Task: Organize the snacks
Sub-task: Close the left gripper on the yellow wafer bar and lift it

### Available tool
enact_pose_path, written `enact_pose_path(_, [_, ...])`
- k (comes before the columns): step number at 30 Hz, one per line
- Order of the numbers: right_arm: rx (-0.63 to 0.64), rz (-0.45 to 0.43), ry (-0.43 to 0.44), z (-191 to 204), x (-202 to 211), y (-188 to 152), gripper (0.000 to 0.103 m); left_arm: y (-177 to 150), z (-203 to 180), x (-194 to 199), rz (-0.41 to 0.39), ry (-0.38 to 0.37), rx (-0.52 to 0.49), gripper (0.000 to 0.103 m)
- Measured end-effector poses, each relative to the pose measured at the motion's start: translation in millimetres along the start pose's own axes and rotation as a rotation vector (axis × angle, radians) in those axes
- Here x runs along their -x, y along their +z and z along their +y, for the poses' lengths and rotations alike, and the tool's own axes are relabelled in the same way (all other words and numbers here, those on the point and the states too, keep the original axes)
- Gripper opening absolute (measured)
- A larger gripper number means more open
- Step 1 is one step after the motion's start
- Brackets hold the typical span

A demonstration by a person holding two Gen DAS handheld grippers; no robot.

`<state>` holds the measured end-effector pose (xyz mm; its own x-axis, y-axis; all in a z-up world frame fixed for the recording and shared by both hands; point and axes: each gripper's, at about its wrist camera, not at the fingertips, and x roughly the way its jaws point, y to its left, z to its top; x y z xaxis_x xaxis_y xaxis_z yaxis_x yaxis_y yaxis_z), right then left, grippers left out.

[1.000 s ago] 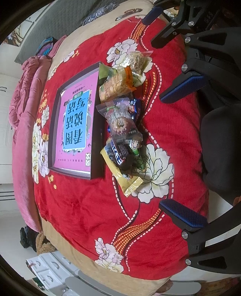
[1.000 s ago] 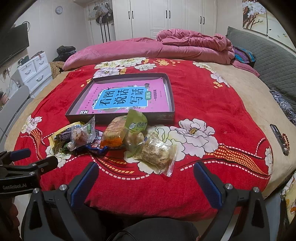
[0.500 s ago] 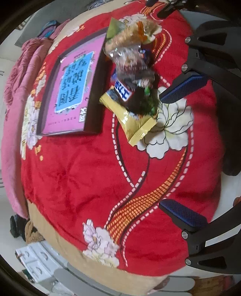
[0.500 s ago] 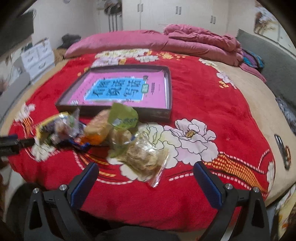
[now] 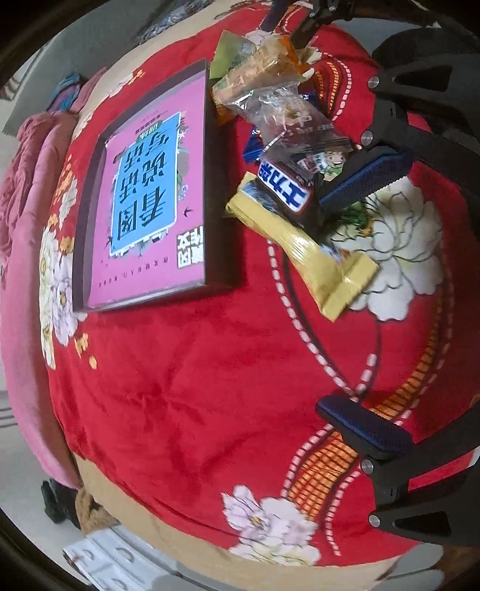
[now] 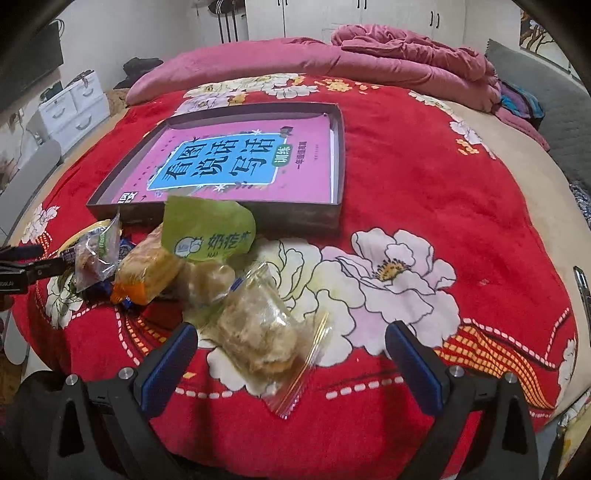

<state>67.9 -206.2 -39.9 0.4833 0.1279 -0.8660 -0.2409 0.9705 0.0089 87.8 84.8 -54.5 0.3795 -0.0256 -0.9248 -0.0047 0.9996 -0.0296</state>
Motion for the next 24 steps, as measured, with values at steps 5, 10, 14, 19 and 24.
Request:
enact_pose_path(5, [0.005, 0.007, 0.009, -0.8, -5.9, 3.8, 0.100, 6.1, -3.1, -8.0, 0.003, -0.038, -0.044, 0.093])
enact_pose_path(10, [0.003, 0.010, 0.013, -1.9, -7.5, 5.2, 0.098, 3.6, 0.9, -13.0, 0.007, -0.062, -0.087, 0.074])
enact_pose_path(14, [-0.004, 0.008, 0.017, -3.3, -7.1, 5.2, 0.098, 1.7, 19.8, -12.4, 0.005, -0.092, -0.046, 0.061])
enact_pose_path(19, [-0.017, 0.009, 0.024, -4.4, -6.6, 5.0, 0.098, 10.1, 27.3, -4.6, -0.013, -0.111, -0.046, 0.061])
enact_pose_path(24, [-0.024, 0.003, 0.028, -5.0, -4.7, 5.4, 0.098, 23.2, 8.9, -4.9, -0.019, -0.098, -0.148, 0.059])
